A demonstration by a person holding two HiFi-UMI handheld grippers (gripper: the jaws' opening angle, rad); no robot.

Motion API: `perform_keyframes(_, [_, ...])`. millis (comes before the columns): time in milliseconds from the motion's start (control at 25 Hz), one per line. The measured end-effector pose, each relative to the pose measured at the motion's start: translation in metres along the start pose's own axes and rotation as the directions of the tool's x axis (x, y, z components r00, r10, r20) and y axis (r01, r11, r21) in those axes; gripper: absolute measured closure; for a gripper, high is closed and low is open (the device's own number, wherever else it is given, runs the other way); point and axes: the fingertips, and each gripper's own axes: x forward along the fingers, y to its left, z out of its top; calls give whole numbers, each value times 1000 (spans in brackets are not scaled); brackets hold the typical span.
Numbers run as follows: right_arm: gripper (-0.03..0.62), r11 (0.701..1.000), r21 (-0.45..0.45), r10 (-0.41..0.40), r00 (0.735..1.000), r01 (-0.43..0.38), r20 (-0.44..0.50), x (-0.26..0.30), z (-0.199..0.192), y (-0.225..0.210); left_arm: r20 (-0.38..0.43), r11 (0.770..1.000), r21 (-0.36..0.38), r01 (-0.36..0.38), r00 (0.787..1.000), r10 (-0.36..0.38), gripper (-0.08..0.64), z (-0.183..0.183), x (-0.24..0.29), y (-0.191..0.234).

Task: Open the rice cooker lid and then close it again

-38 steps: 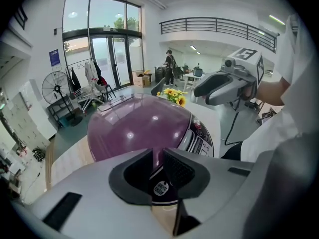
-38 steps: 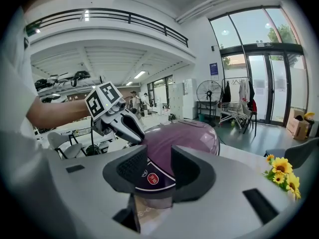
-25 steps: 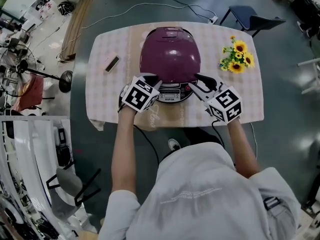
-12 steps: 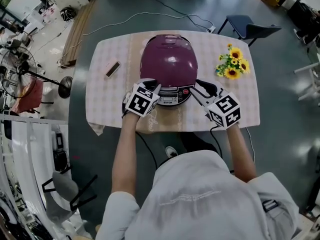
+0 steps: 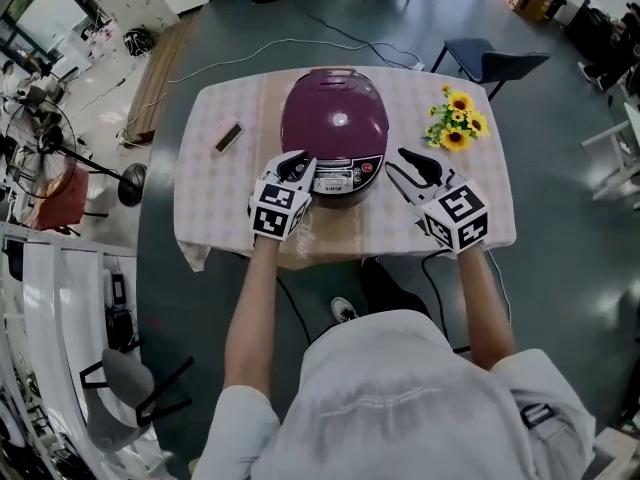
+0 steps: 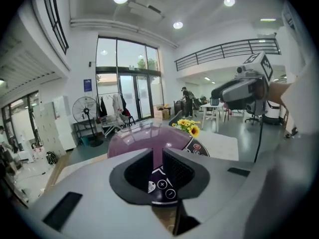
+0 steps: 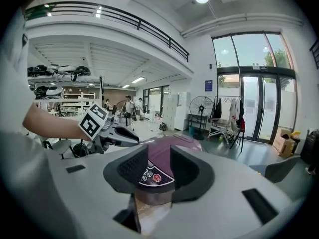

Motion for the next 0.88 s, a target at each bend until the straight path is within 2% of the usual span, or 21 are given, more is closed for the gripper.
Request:
perform_keyframes(160, [443,999,-23,-48,998,49,46,-21,16,1,76,999,-11,-42,996,43,492,14,-31,1])
perform_keyframes(440, [499,993,-48,-103,990,108,99,-48,36,8,171,996,-21,-82,982,85,523,41,-79,-8])
perform_keyframes(680, [540,989,-76,-117,981,129,154,-63,59,16,211,992,1,-125,970,122,545,57,-110,-17])
perform_keyframes(880, [558,975,-127,-157,970,182,188,-76,70,14,236,987,29,-159,960,148,545,70,-130,-24])
